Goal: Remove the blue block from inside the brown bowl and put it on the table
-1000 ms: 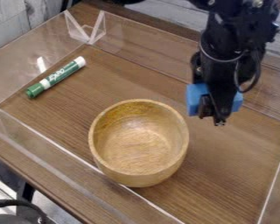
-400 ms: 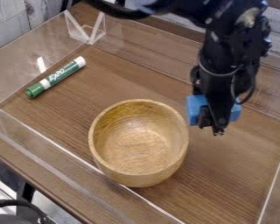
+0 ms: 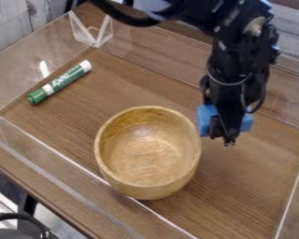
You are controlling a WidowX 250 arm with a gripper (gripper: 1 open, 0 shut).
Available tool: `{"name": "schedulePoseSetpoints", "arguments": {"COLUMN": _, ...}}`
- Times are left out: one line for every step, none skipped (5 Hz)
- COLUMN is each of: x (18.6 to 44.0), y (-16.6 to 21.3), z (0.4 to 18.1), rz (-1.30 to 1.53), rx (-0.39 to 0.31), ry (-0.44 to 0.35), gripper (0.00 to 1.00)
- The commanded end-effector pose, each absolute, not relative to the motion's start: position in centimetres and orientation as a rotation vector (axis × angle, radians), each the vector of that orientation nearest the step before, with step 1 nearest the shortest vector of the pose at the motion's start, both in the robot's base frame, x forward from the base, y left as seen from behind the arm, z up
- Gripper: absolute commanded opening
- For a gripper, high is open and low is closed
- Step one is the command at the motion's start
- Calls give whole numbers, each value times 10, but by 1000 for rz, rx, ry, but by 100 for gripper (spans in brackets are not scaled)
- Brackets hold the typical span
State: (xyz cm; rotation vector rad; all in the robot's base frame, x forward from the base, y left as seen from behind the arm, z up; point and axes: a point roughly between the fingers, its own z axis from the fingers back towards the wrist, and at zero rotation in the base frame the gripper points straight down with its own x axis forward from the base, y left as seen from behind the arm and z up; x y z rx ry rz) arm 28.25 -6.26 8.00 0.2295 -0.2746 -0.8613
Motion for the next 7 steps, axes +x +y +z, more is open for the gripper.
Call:
{"name": "schedulePoseSetpoints", "arguments": {"x": 293, "y": -57, "z": 88, "rz": -838, "rx": 228, "ry": -311, "gripper": 0}}
{"name": "schedulePoseSetpoints", "arguments": {"x": 297, "y": -54, "z": 84, "rz": -827, "rx": 215, "ry": -305, "gripper": 0}}
{"name": "schedulePoseSetpoints", "arguments": {"x": 299, "y": -53, "z": 82, "rz": -819, "rx": 203, "ry": -300, "gripper": 0}}
{"name": "schedulePoseSetpoints", "arguments": {"x": 300, "y": -53, "z": 81, "rz": -813, "rx": 189, "ry": -293, "gripper": 0}}
{"name": "schedulePoseSetpoints", "arguments": {"x": 300, "y": -53, "z": 80, "rz": -810, "rx": 177, "ry": -286, "gripper": 0}}
{"name": "schedulePoseSetpoints", "arguments": {"x": 302, "y": -53, "z": 79, "rz": -808, "rx": 169, "ry": -279, "gripper": 0}}
{"name": "schedulePoseSetpoints", "arguments": {"x": 304, "y": -53, "z": 78, "rz": -807, "rx": 161, "ry": -273, "gripper": 0}}
